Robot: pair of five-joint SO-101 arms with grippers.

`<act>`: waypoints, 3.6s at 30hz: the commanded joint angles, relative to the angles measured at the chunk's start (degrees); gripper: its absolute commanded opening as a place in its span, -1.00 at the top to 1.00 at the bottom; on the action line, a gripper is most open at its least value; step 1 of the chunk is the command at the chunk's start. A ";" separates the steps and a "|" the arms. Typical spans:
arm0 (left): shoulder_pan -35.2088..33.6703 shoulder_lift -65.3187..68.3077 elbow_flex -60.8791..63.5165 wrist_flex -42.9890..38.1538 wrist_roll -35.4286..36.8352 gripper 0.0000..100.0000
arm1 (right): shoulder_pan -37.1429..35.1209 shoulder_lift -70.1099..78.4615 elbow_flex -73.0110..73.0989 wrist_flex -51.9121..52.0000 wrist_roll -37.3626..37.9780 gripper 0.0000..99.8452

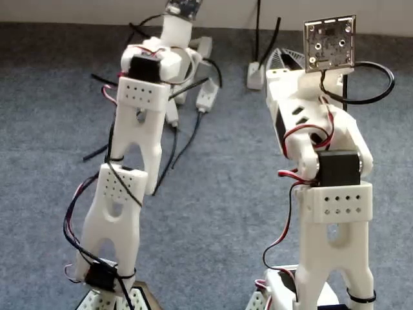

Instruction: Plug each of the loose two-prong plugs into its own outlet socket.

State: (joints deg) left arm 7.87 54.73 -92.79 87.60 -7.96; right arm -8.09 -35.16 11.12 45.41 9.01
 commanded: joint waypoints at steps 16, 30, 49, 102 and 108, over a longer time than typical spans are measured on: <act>2.68 -59.30 10.15 13.45 0.70 0.55 | 0.40 -10.33 -2.15 0.66 -0.44 0.99; 2.59 -103.52 55.69 13.27 0.44 0.52 | -2.68 -17.27 -2.77 8.04 -0.53 0.99; 2.42 -126.90 99.38 3.69 18.46 0.59 | -3.65 -35.82 18.86 15.87 -0.44 0.99; -6.64 -158.90 189.93 -13.01 10.46 0.89 | 7.69 -69.49 92.53 18.95 -0.18 0.99; -14.02 -158.90 189.93 -11.96 10.46 0.94 | 8.04 -69.67 92.44 24.13 -0.18 0.99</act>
State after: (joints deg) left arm -3.30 -103.69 96.04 75.30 2.86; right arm -0.62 -104.09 95.16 67.65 9.01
